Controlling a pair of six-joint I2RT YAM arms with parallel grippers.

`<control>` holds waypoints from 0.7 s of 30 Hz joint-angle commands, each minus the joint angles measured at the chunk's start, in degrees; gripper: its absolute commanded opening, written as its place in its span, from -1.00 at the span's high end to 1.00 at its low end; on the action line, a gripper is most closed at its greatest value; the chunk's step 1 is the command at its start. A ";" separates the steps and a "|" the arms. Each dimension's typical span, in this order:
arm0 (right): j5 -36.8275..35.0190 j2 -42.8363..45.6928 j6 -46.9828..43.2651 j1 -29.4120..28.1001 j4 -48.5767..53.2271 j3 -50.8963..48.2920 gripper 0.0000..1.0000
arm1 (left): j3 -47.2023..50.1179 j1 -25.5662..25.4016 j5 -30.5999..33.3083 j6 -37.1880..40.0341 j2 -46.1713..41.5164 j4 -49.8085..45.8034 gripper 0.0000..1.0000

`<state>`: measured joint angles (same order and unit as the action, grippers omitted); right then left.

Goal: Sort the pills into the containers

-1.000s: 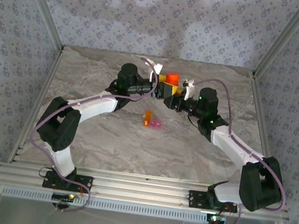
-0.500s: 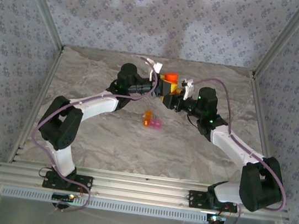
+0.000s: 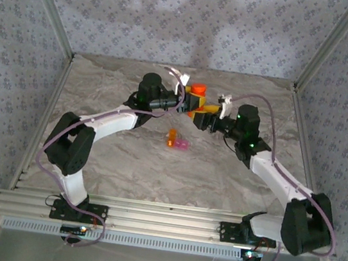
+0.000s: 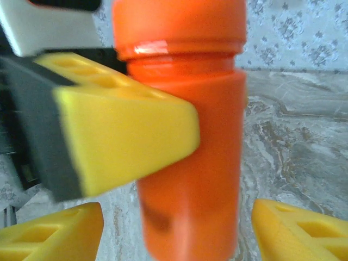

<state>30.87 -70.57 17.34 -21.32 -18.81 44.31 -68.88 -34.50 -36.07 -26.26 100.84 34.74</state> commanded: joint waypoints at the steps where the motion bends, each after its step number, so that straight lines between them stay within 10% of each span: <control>1: -0.21 6.24 0.54 1.20 2.52 -3.43 -0.47 | 3.21 0.96 6.22 3.50 -4.59 2.22 0.63; 21: -23.53 18.58 12.79 16.50 28.33 -2.37 -0.51 | 9.51 -15.01 25.97 15.44 3.11 9.66 0.63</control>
<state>10.59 -53.47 27.64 -5.87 5.56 39.75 -60.51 -47.64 -14.52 -13.56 101.56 39.09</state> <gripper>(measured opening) 0.758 0.488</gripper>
